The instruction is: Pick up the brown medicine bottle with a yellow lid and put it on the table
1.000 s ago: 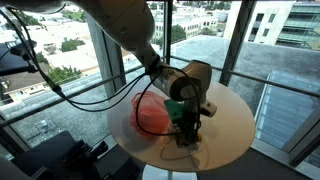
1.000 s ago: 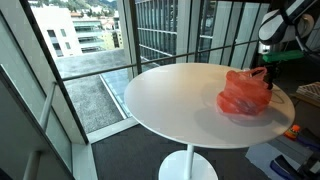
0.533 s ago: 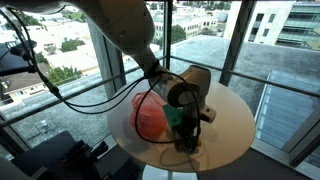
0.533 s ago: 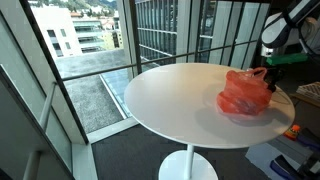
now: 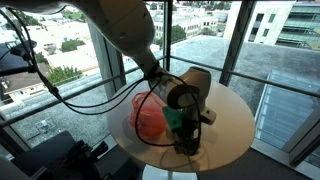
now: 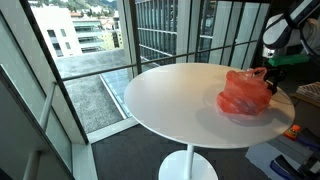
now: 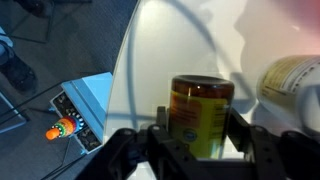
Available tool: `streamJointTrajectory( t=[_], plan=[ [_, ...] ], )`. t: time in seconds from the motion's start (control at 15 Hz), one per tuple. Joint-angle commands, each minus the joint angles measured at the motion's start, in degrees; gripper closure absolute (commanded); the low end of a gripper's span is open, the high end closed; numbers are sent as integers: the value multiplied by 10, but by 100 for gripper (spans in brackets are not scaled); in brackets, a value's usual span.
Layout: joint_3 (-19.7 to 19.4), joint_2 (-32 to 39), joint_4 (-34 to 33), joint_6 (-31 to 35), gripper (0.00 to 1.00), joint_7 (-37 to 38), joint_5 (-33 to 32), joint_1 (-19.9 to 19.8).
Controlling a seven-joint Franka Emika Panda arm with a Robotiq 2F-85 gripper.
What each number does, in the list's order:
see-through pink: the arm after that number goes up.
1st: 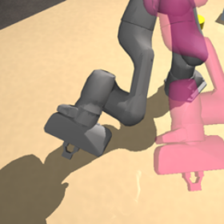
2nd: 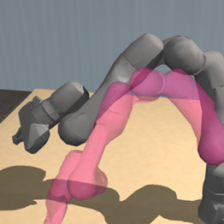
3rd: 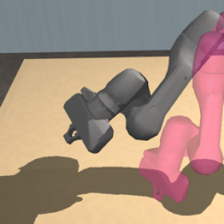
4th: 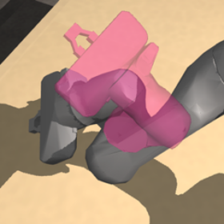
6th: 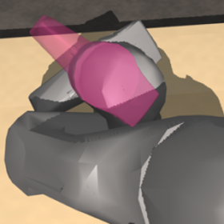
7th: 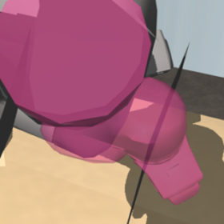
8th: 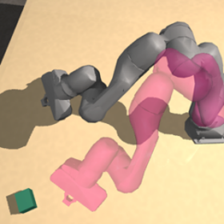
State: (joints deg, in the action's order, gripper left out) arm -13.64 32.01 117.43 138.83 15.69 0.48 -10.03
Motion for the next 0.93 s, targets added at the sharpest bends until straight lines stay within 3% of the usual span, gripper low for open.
streamJointTrajectory(
  t=[0.0, 0.13, 0.87],
  plan=[
    [-1, -11, 10, 8, 6, -16, 1, -3],
    [-1, -14, 12, 8, 0, -16, 0, -3],
    [-21, -84, 44, -12, 0, -10, -57, 17]
  ],
)
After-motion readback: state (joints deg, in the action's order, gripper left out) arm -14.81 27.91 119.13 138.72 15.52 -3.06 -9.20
